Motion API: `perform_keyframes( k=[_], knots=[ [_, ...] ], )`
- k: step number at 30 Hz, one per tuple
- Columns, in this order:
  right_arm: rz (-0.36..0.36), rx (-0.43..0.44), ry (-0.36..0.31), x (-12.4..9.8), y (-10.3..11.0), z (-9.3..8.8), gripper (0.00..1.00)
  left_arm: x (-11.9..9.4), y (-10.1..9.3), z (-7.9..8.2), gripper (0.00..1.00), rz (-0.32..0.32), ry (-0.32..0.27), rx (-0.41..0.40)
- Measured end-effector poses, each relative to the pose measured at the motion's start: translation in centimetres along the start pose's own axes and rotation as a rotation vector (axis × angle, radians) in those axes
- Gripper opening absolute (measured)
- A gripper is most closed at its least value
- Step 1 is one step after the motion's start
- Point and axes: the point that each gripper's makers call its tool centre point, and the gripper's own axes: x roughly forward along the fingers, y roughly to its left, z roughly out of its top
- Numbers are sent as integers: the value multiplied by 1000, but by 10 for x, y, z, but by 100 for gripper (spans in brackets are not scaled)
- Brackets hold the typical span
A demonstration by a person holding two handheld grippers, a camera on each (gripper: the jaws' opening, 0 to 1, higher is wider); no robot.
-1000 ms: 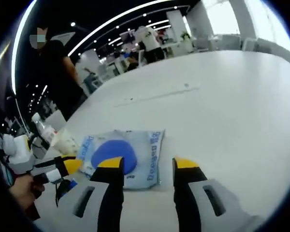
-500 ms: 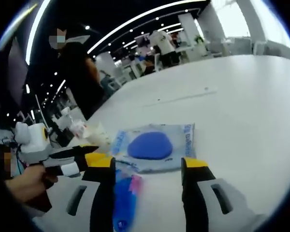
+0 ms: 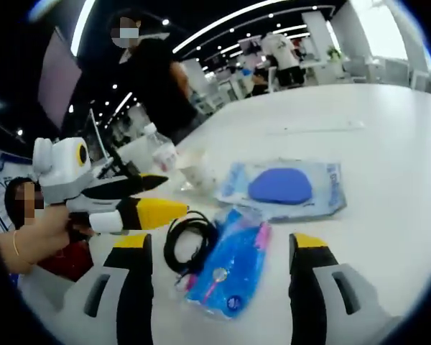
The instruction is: Arrange the tabletop items into an orderly group along one side of the table until the central work area is clear of visible clutter.
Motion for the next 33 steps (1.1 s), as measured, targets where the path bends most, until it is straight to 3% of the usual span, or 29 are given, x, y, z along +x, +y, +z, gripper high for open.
perform_keyframes(
  k=[1,8,16,19,27,30,33],
  knots=[
    [7,-11,8,0,3,-4,78,-4,0,3,72,-11,-21,-11],
    [29,-39,66,-1,15,-23,77,-20,0,3,86,-39,-15,-13],
    [18,-79,130,3,20,-40,73,-41,-11,0,99,-110,-30,29],
    [-31,-112,172,5,13,-51,68,-49,-13,-2,99,-130,-32,50],
    [-70,-114,257,13,12,-72,46,-59,-19,-5,99,-162,-35,68],
    [-83,-65,258,14,13,-73,41,-60,-22,-6,98,-169,-34,87],
    [-76,-19,256,16,18,-72,28,-61,-24,-8,97,-179,-26,100]
  ],
)
